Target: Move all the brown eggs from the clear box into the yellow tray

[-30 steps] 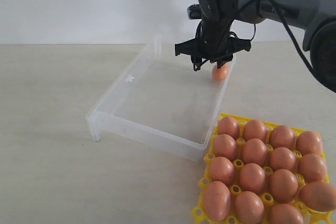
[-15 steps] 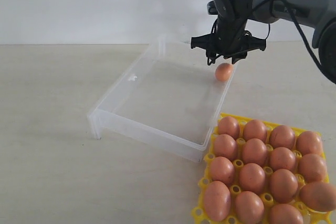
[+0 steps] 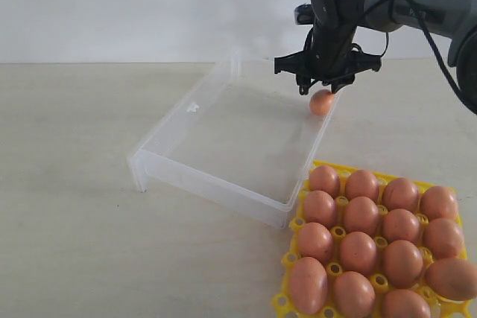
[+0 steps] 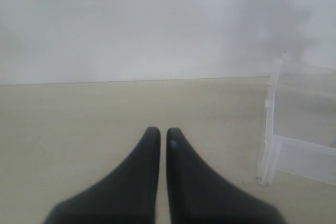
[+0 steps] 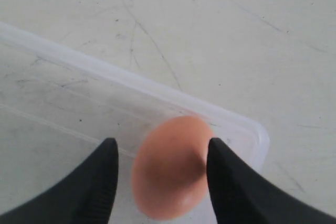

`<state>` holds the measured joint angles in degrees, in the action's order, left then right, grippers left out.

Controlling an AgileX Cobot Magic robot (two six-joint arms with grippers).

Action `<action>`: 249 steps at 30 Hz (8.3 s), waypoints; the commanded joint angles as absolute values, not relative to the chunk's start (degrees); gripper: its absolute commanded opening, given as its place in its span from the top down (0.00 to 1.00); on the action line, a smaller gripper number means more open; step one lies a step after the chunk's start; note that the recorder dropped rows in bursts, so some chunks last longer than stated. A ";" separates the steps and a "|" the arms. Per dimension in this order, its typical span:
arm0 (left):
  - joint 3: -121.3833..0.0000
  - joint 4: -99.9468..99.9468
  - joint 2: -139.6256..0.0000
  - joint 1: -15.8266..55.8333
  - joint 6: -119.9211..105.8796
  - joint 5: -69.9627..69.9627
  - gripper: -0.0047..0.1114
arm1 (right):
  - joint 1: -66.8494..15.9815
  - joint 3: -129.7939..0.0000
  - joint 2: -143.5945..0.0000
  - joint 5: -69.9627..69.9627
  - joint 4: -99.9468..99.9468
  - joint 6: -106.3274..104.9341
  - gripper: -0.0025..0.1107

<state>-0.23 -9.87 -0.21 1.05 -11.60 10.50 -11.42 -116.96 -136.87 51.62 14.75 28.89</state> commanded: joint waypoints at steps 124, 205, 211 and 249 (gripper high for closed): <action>0.00 -9.78 0.00 1.23 -11.62 10.36 0.92 | -11.54 -117.08 -136.75 64.55 -7.65 -7.55 0.53; 0.00 -9.78 0.00 1.23 -11.62 10.36 0.92 | -14.51 -18.33 -44.62 17.61 1.94 9.09 0.98; 0.00 -9.78 0.00 1.23 -11.62 10.36 0.92 | -14.51 -17.75 -44.75 31.37 1.75 8.35 0.98; 0.00 -9.78 0.00 1.23 -11.62 10.36 0.92 | -6.96 -8.49 -54.69 -33.05 -18.86 -35.10 0.98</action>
